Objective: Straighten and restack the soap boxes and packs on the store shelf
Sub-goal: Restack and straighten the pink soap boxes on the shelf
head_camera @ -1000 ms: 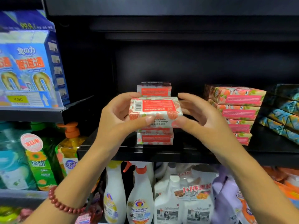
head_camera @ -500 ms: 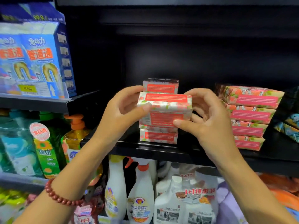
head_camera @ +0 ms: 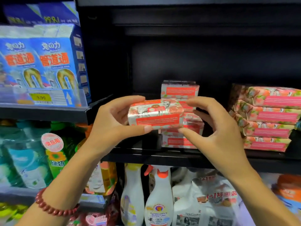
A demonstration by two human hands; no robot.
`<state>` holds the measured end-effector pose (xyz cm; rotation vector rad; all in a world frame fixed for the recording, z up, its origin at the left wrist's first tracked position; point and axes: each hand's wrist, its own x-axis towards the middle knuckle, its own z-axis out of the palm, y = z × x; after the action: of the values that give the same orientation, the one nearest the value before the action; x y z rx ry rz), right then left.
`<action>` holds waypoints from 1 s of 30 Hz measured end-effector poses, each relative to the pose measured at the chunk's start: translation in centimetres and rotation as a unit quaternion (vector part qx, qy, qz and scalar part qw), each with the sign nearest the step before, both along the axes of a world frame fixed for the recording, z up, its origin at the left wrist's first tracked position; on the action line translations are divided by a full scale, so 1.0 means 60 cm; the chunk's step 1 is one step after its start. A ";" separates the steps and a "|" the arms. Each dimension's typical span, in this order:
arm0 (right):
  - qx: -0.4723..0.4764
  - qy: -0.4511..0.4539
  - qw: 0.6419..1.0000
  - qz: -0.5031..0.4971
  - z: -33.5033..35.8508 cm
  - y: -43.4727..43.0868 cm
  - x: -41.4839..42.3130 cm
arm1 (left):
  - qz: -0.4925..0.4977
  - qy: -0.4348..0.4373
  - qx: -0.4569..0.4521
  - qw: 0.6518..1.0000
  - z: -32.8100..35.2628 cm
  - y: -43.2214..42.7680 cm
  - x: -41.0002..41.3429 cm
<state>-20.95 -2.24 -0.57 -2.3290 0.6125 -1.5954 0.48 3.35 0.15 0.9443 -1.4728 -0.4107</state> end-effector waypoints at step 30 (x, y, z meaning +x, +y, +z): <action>-0.110 0.189 0.950 -0.222 -0.131 -0.003 0.027 | 0.269 -0.405 -0.007 0.874 -0.066 -0.028 0.030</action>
<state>-19.33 -2.44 -8.42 -2.8498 1.1698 -1.4430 2.29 1.64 -3.83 1.5646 -1.8338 0.4766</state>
